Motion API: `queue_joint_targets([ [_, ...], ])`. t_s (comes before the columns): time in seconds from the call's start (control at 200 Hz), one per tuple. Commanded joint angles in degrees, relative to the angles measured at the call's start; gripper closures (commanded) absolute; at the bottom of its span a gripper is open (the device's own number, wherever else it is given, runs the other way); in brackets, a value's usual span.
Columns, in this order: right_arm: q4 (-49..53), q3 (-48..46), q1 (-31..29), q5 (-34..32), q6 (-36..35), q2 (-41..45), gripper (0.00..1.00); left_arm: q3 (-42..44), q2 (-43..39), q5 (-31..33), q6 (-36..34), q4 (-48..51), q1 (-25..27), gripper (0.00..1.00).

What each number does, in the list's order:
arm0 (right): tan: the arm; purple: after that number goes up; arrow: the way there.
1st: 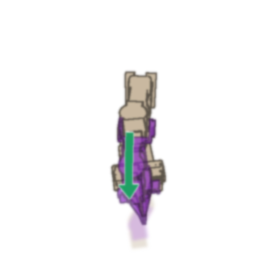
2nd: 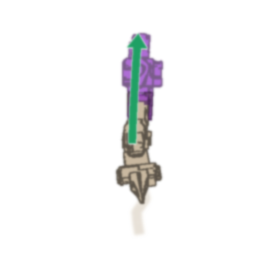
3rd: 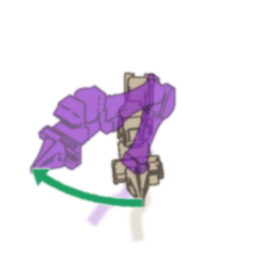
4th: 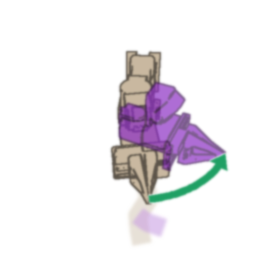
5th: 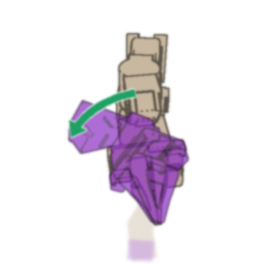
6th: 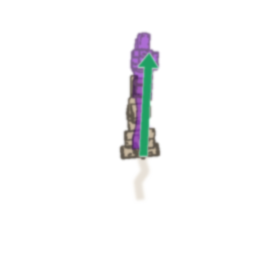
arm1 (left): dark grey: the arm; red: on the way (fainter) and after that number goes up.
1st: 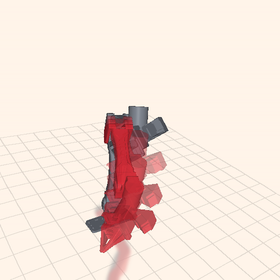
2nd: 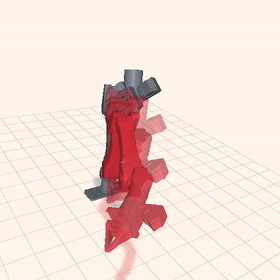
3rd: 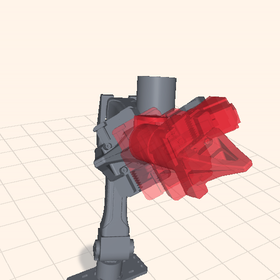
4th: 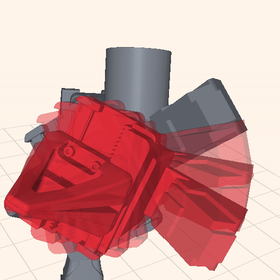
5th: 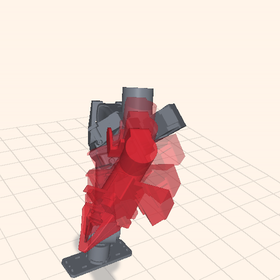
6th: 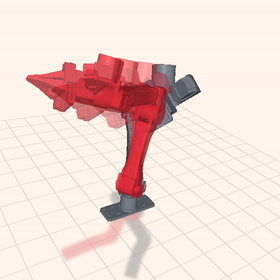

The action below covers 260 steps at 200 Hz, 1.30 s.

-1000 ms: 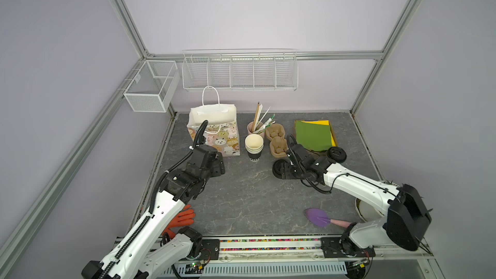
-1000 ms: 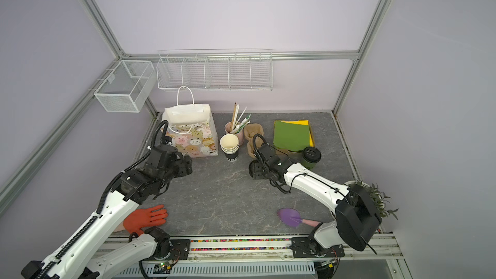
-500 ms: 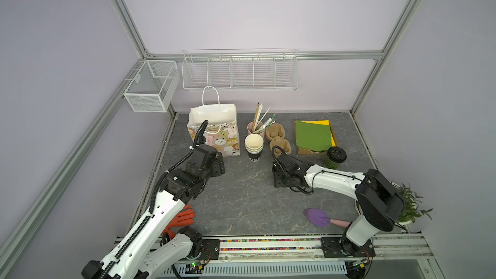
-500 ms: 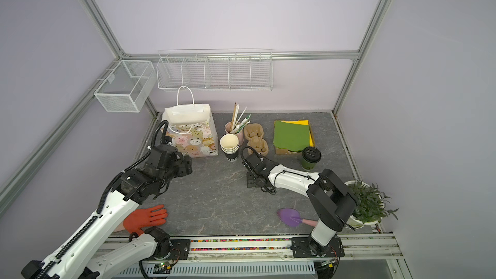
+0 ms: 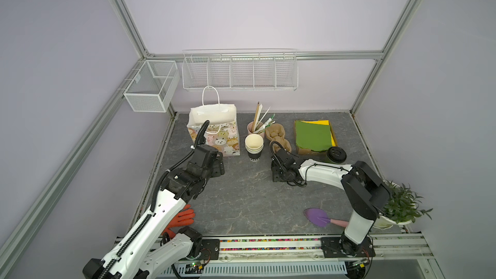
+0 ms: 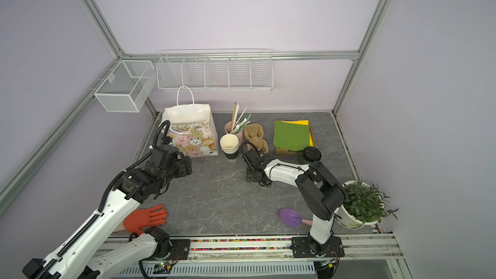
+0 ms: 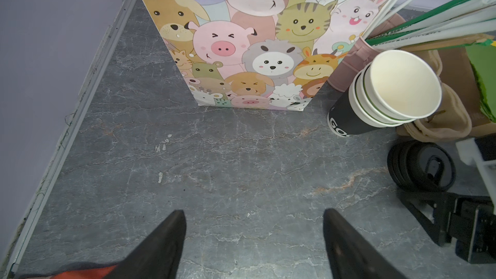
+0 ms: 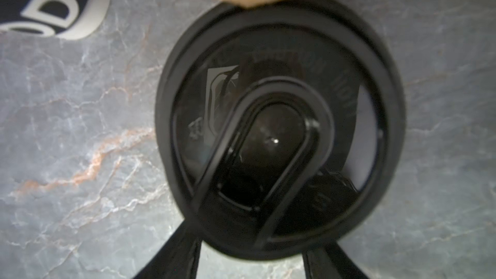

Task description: Pack the takeout coffee

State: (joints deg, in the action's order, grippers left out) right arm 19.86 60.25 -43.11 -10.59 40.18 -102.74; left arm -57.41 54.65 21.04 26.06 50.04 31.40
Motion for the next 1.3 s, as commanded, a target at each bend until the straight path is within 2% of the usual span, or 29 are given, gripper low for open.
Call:
queue_joint_targets([
  [0.0, -0.5, 1.8, 1.2, 0.5, -1.0, -2.0, 0.41, -1.8, 0.0, 0.6, -0.1, 3.8, -0.4, 0.19],
  [0.395, 0.5, 4.0, 2.6, 0.0, -2.0, -2.5, 0.41, 0.8, -0.3, 2.3, -1.1, 2.4, -0.4, 0.19],
  [0.615, 4.6, 4.8, 2.6, 0.4, -2.9, 2.8, 0.39, 1.2, 0.4, 1.6, -1.5, 1.3, -0.4, 0.19],
  [0.835, 10.4, 10.2, 3.3, -2.0, -7.8, 7.1, 0.35, 1.3, 0.3, 1.4, -1.6, 0.8, -0.5, 0.19],
  [1.155, 18.5, 29.5, 11.8, 4.0, -19.8, -4.1, 0.35, 1.8, 0.1, 1.2, -1.6, 0.5, -0.6, 0.19],
  [1.294, 21.9, 37.4, 13.3, 5.5, -22.6, -10.7, 0.40, 1.8, 0.5, 1.2, -1.6, 0.5, -0.6, 0.19],
])
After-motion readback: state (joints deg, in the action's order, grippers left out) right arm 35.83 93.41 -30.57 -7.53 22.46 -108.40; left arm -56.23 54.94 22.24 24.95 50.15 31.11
